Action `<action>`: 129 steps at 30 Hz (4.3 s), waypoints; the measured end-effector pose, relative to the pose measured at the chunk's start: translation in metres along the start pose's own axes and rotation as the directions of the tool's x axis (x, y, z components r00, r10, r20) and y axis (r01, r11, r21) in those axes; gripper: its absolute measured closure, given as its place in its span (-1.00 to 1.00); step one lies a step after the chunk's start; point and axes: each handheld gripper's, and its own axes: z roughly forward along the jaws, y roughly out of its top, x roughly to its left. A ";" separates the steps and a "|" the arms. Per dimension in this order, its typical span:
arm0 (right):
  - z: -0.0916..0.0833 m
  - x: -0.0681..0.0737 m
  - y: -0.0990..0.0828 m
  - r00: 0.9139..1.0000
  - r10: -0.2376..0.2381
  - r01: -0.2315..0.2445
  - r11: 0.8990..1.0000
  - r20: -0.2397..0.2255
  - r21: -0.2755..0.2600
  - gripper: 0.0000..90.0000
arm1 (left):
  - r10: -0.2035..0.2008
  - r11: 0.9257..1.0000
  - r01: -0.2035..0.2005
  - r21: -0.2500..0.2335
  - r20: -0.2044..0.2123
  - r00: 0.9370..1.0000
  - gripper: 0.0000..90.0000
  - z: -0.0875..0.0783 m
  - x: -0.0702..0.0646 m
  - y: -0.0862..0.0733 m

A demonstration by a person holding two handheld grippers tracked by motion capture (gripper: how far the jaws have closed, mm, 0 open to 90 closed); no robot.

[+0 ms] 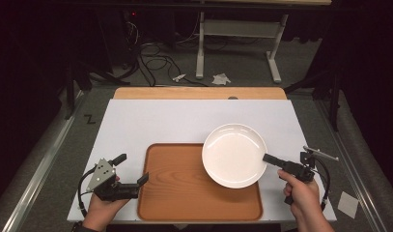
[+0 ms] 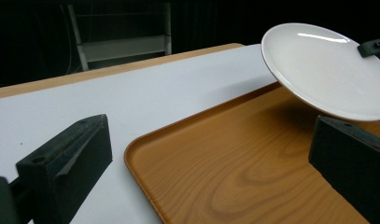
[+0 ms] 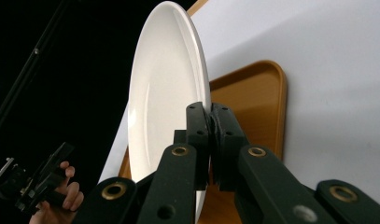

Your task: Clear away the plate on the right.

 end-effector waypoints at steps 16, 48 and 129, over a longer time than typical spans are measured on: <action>0.011 0.008 -0.017 1.000 -0.023 0.024 0.997 -0.015 0.071 0.99 | 0.015 1.000 -0.015 -0.004 0.006 1.000 -0.99 0.000 -0.001 0.001; 0.024 0.005 -0.028 0.999 -0.036 0.033 0.985 0.015 0.170 0.99 | 0.022 1.000 -0.022 -0.004 0.011 1.000 -0.99 0.000 0.000 0.002; 0.006 0.046 -0.022 0.726 -0.616 0.634 0.771 0.306 0.049 -0.97 | -0.003 0.994 0.002 0.106 0.012 1.000 -1.00 0.008 -0.009 -0.003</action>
